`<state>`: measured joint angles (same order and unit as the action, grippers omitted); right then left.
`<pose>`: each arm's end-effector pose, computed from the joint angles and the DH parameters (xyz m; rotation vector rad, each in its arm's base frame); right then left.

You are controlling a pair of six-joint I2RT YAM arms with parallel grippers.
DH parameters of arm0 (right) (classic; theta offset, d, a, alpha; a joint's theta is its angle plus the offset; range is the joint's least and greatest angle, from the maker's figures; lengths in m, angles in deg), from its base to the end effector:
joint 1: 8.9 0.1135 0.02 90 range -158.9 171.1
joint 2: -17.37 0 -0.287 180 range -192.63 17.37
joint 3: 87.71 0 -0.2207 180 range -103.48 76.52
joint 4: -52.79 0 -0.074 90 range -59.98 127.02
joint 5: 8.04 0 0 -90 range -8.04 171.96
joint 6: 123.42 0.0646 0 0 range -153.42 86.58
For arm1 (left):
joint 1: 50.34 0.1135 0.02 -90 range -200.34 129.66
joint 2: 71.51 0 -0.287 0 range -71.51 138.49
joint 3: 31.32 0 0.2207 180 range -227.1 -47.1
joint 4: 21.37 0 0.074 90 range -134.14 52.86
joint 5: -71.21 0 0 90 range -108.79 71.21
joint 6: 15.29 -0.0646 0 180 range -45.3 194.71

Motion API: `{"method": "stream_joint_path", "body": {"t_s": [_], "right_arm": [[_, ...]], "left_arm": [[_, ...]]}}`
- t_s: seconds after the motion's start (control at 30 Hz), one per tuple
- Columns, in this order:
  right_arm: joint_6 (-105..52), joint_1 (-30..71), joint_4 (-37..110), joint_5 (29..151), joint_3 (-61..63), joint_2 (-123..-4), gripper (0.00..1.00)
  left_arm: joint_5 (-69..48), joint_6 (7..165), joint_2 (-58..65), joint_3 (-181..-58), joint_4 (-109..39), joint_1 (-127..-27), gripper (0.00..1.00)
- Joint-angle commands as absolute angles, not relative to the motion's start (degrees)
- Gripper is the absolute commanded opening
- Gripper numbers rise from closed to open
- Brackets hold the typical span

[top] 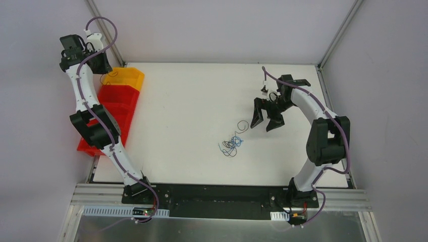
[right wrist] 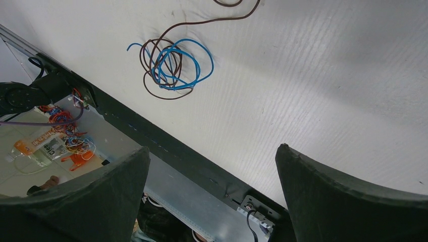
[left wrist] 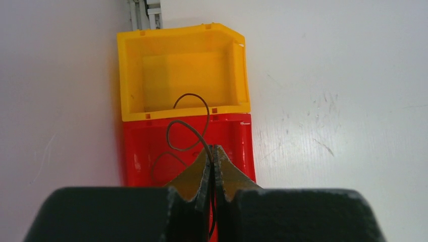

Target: Untangle the cables

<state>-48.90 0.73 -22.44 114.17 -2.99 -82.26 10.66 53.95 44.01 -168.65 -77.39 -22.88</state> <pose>0.3012 0.0860 0.2532 -0.6870 2.7426 0.8018 0.4195 0.1822 0.3813 0.1660 2.0761 -0.0488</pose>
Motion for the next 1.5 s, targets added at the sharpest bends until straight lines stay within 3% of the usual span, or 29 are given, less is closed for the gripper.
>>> {"method": "stream_joint_path", "body": {"t_s": [0.0,0.17,0.4,0.67,0.73,0.9,1.07,1.3,1.47], "right_arm": [[-48.82,1.34,-24.6,114.71,-4.88,-82.94,1.0],[-48.94,1.37,-24.59,114.54,-4.9,-83.44,0.99],[-49.32,1.31,-24.77,114.06,-4.87,-83.34,0.99],[-49.24,1.43,-25.0,114.47,-5.6,-84.0,0.99],[-49.24,1.52,-25.15,114.59,-5.88,-84.34,0.99],[-49.23,1.78,-25.23,114.59,-6.25,-84.35,0.99],[-50.37,1.74,-26.52,113.09,-6.57,-81.83,0.99],[-54.59,1.38,-24.13,103.9,-1.67,-69.24,0.99],[-60.13,-0.15,-14.28,100.52,8.8,-54.6,0.99]], "left_arm": [[9.06,50.39,43.1,-165.94,-73.67,-22.37,0.0],[9.76,48.98,42.21,-162.33,-73.38,-22.23,0.04],[9.33,43.35,39.75,-157.07,-73.32,-22.22,0.0],[-0.35,36.4,41.04,-155.86,-73.44,-22.14,0.11],[-2.2,37.05,41.42,-156.3,-73.49,-22.13,0.2],[1.35,40.58,38.24,-155.55,-74.05,-22.26,0.64],[3.6,41.67,30.08,-152.33,-74.92,-25.41,0.98],[5.67,43.99,16.18,-144.81,-75.85,-33.29,0.99],[6.0,47.63,9.67,-143.45,-81.71,-38.97,0.99]]}}
